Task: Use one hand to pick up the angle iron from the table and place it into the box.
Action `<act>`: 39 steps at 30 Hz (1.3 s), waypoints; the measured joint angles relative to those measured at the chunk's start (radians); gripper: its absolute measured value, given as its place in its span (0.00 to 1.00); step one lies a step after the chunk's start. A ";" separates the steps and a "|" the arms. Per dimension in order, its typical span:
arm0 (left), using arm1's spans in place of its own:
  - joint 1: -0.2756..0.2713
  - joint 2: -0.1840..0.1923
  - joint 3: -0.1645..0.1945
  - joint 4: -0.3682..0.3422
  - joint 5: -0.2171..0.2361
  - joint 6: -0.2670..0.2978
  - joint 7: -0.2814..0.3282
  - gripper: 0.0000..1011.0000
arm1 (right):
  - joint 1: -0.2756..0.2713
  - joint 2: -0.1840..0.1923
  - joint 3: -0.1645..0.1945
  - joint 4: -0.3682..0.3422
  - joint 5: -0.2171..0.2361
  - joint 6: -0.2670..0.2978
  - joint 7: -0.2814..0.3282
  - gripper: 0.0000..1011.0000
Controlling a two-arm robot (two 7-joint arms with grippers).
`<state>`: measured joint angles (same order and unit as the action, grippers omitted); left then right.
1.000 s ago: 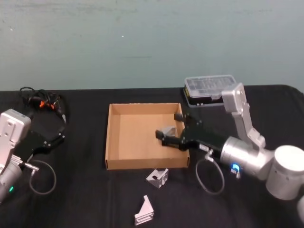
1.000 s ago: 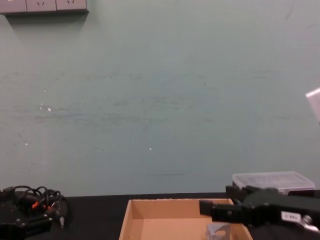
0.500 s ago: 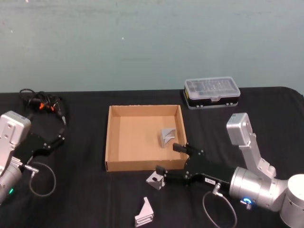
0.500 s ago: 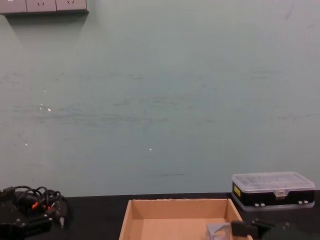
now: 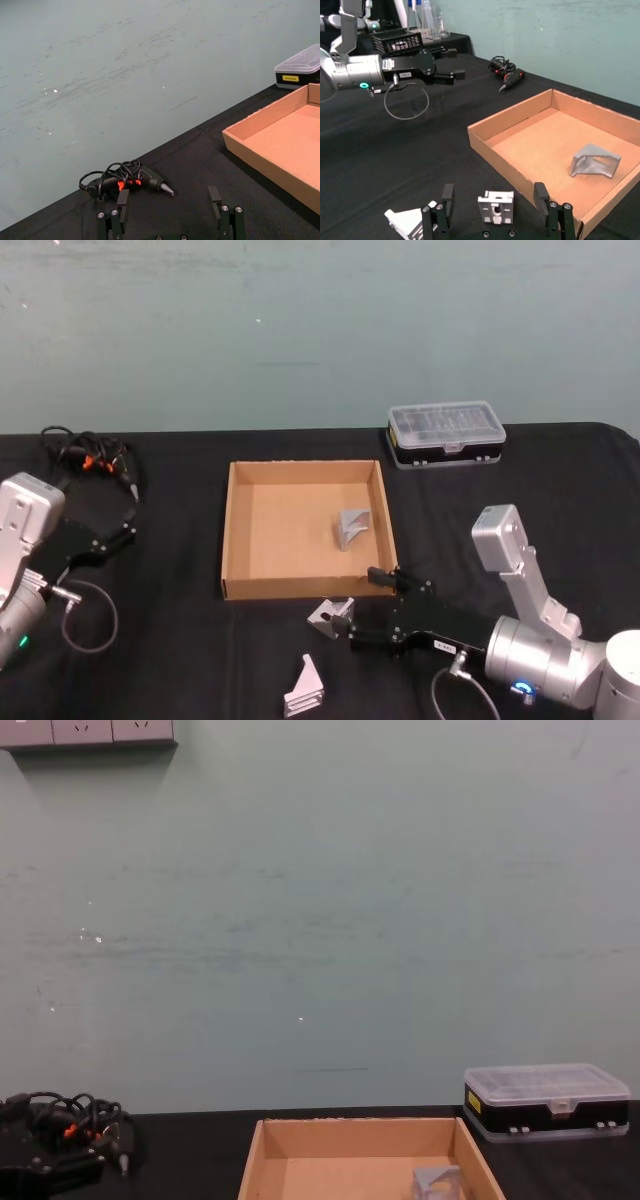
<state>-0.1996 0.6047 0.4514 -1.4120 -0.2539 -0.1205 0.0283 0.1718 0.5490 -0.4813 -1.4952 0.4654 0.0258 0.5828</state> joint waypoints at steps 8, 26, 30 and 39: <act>0.000 0.000 0.000 0.000 0.000 0.000 0.000 0.99 | 0.018 -0.020 -0.015 0.037 -0.012 -0.002 0.000 0.99; 0.000 0.000 0.000 0.000 0.000 0.000 0.000 0.99 | 0.075 -0.056 -0.047 0.114 -0.040 0.019 0.017 0.99; 0.000 0.000 0.000 0.000 0.000 0.000 0.000 0.99 | 0.084 -0.061 -0.053 0.126 -0.041 0.027 0.023 0.99; 0.000 0.000 0.000 0.000 0.000 0.000 0.000 0.99 | 0.098 -0.070 -0.062 0.140 -0.043 0.038 0.025 0.99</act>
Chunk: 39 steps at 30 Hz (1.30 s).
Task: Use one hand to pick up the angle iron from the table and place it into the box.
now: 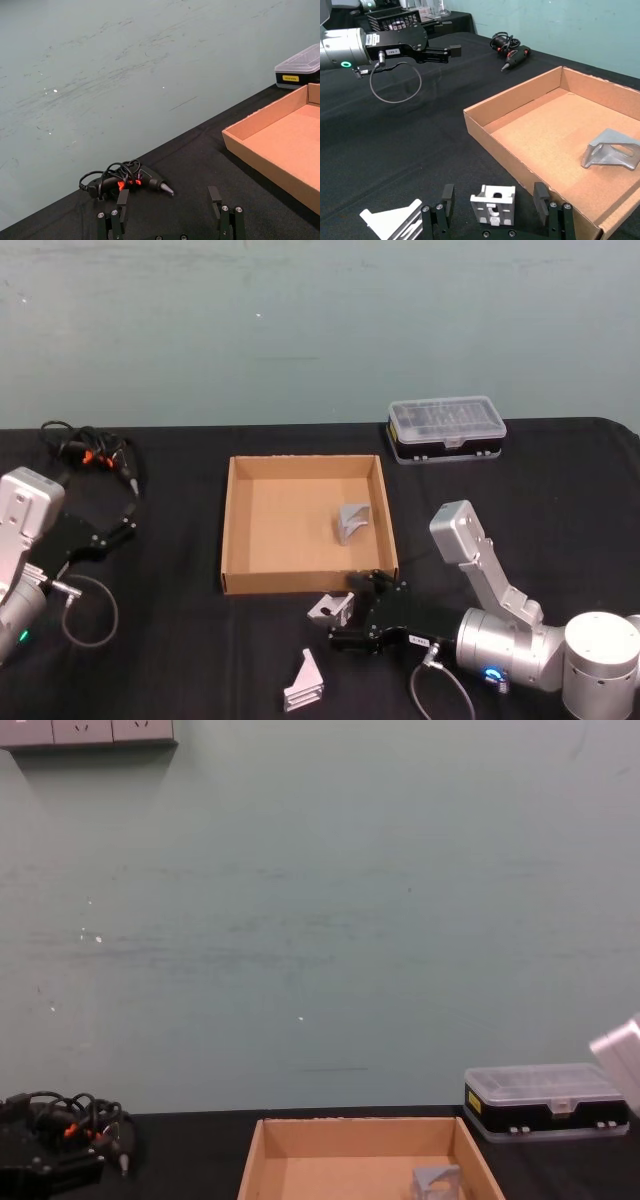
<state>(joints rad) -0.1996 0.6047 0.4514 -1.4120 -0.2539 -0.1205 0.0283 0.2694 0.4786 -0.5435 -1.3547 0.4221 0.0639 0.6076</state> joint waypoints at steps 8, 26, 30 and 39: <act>0.000 0.000 0.000 0.000 0.000 0.000 0.000 0.99 | 0.006 -0.009 -0.004 0.008 -0.005 0.008 -0.007 0.99; 0.000 0.000 0.000 0.000 0.000 0.000 0.000 0.99 | 0.006 -0.011 -0.005 0.008 -0.006 0.012 -0.014 0.99; 0.000 0.000 0.000 0.000 0.000 0.000 0.000 0.99 | 0.006 -0.010 -0.005 0.008 -0.006 0.012 -0.014 0.99; 0.000 0.000 0.000 0.000 0.000 0.000 0.000 0.99 | 0.006 -0.010 -0.004 0.008 -0.006 0.011 -0.013 0.85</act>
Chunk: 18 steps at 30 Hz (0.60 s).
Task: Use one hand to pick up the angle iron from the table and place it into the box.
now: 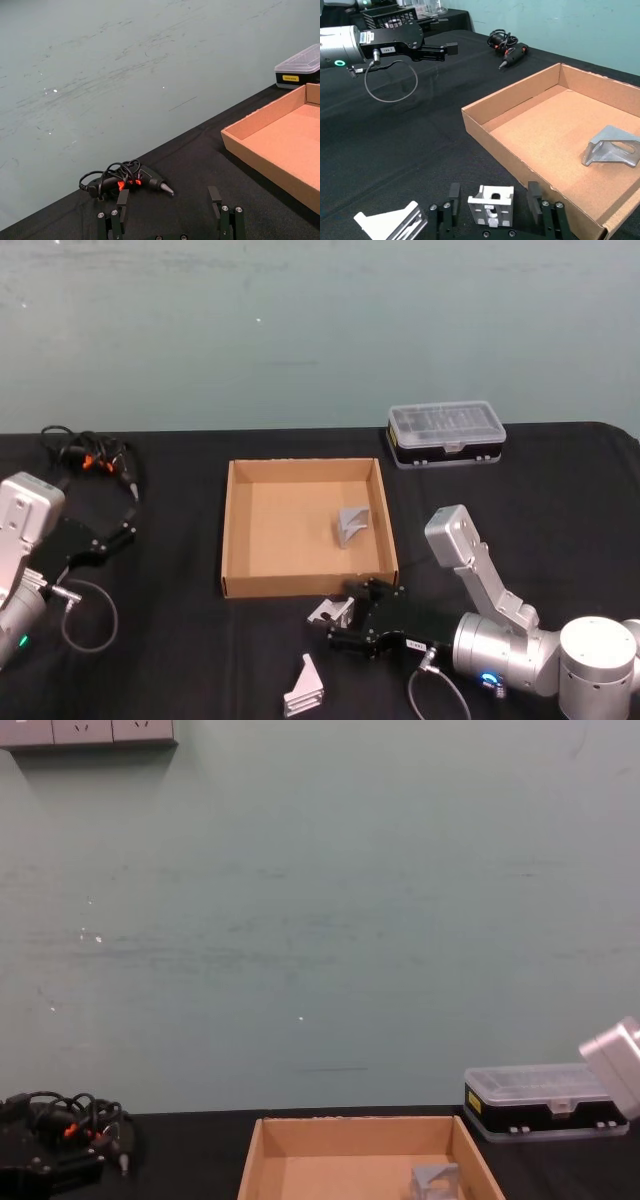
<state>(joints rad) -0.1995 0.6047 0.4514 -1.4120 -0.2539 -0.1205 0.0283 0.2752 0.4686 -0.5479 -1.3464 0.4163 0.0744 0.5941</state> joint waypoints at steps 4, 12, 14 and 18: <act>0.000 0.000 0.000 0.000 0.000 0.000 0.000 0.99 | 0.000 0.000 0.000 0.000 0.000 0.000 0.000 0.76; 0.000 0.000 0.000 0.000 0.000 0.000 0.000 0.99 | 0.000 0.000 0.000 0.000 0.000 0.000 0.000 0.51; 0.000 0.000 0.000 0.000 0.000 0.000 0.000 0.99 | 0.000 0.000 0.000 0.000 0.000 0.000 0.001 0.48; 0.000 0.000 0.000 0.000 0.000 0.000 0.000 0.99 | 0.000 0.000 0.000 0.000 0.000 0.000 0.001 0.46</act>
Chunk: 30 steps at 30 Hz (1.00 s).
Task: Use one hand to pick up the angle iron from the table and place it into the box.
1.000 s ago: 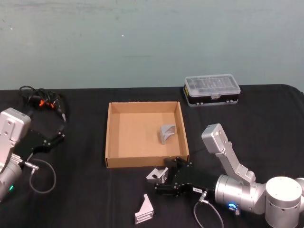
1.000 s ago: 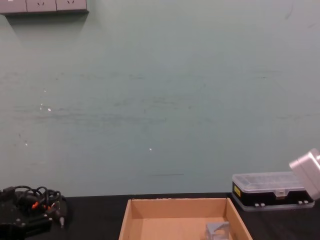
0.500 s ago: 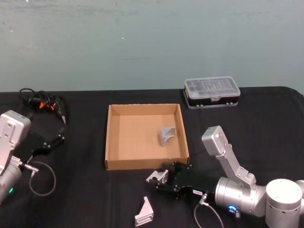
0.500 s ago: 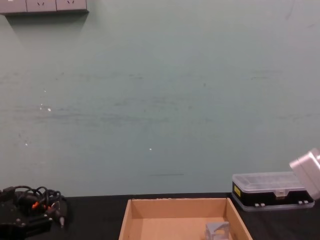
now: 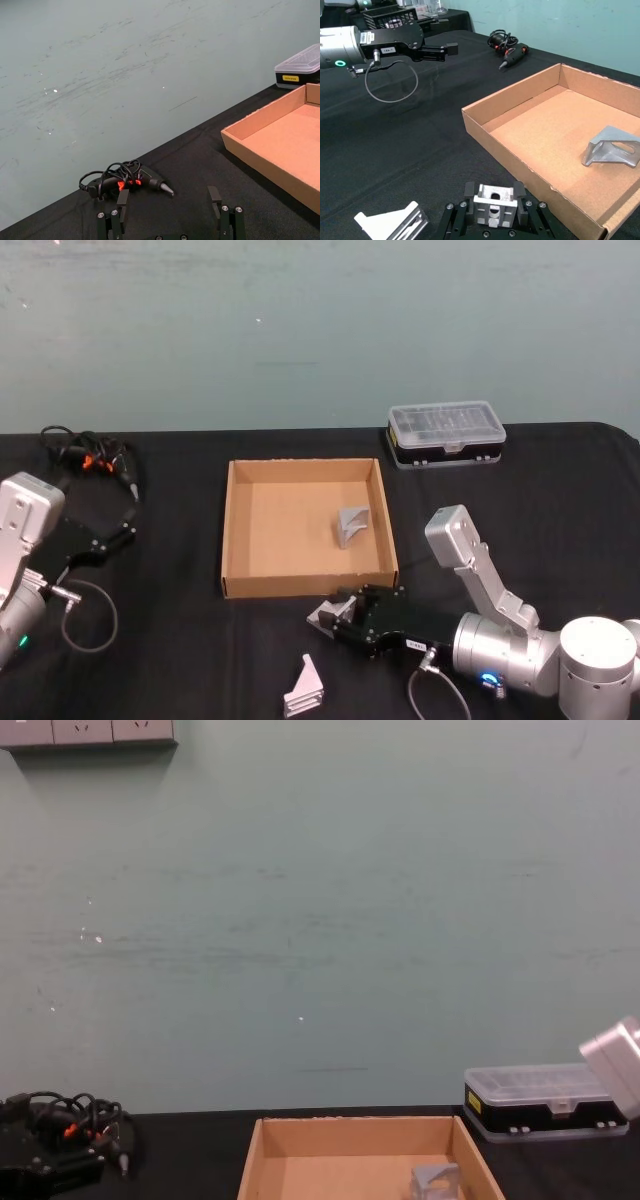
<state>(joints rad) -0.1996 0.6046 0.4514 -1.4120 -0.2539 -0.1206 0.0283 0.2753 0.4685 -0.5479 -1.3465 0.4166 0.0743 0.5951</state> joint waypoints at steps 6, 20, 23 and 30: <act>0.000 0.000 0.000 0.000 0.000 0.000 0.000 0.99 | 0.000 0.000 0.000 0.000 0.000 0.000 0.000 0.46; 0.000 0.000 0.000 0.000 0.000 0.000 0.000 0.99 | -0.009 0.009 0.014 -0.021 0.023 -0.021 0.023 0.46; 0.000 0.000 0.000 0.000 0.000 0.000 0.000 0.99 | -0.015 0.016 0.024 -0.040 0.045 -0.036 0.039 0.46; 0.000 0.000 0.000 0.000 0.000 0.000 0.000 0.99 | -0.013 0.022 0.041 -0.064 0.084 -0.075 0.058 0.46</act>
<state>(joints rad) -0.1995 0.6047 0.4514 -1.4120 -0.2539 -0.1205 0.0283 0.2624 0.4910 -0.5066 -1.4103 0.5005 -0.0010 0.6526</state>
